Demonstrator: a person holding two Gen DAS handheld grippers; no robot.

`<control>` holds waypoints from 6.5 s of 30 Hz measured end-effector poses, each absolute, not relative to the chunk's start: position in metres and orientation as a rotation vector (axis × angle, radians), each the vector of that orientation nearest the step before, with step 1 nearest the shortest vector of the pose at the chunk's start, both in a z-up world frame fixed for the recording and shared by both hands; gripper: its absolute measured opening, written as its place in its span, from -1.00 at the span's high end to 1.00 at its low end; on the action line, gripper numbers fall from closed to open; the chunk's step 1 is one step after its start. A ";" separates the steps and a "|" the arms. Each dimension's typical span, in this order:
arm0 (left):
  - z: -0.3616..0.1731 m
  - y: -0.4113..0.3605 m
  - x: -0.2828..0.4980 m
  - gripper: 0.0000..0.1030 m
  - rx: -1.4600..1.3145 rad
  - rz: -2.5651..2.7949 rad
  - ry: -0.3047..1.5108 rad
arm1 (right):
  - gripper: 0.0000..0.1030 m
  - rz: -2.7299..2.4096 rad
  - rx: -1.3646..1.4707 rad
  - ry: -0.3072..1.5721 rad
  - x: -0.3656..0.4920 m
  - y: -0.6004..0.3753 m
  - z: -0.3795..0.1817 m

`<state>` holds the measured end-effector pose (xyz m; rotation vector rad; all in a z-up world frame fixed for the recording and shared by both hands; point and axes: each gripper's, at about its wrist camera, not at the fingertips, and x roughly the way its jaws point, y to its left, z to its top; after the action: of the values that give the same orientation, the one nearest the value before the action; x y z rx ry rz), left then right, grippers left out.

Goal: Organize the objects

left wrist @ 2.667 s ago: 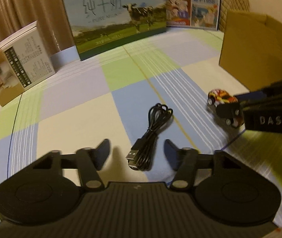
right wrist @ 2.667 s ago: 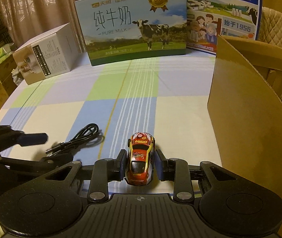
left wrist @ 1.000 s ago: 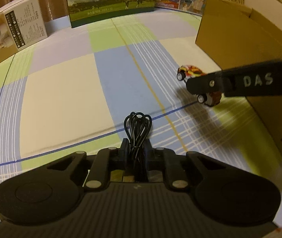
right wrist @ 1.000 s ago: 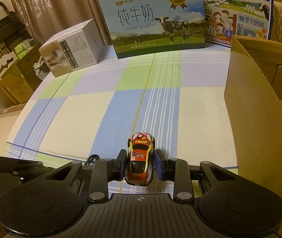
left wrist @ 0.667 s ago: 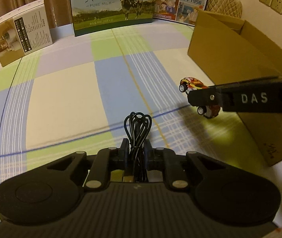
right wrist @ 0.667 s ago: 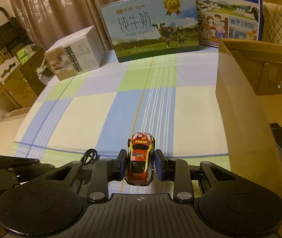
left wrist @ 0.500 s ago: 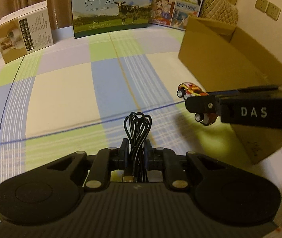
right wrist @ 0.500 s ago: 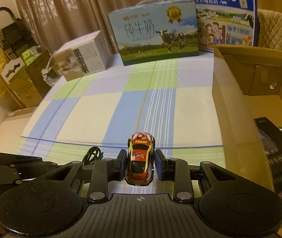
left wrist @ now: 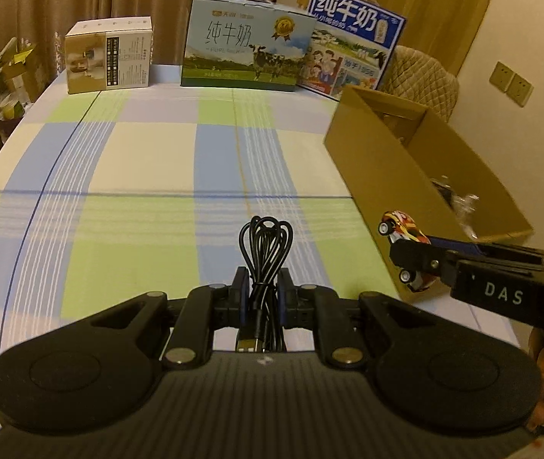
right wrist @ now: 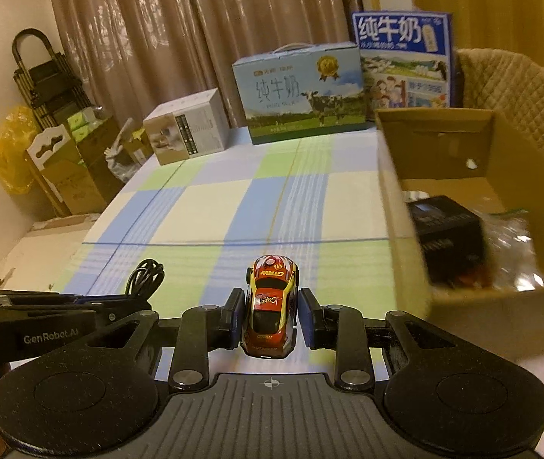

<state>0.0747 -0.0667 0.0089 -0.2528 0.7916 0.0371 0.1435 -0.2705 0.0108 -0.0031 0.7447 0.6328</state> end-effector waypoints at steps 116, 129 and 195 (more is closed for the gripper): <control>0.053 -0.256 0.211 0.26 -0.128 -0.149 0.781 | 0.48 0.431 -0.061 0.705 0.256 -0.451 0.068; 0.050 -0.262 0.203 -0.01 -0.118 -0.146 0.789 | 0.48 0.433 -0.060 0.695 0.251 -0.450 0.074; 0.075 -0.267 -0.003 -0.98 -0.192 0.030 0.684 | -0.16 0.430 0.001 0.702 0.063 -0.485 0.089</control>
<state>-0.0030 -0.2671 0.0752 -0.1923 0.6843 0.0297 0.0626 -0.4849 0.0886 0.0011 0.7024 0.4302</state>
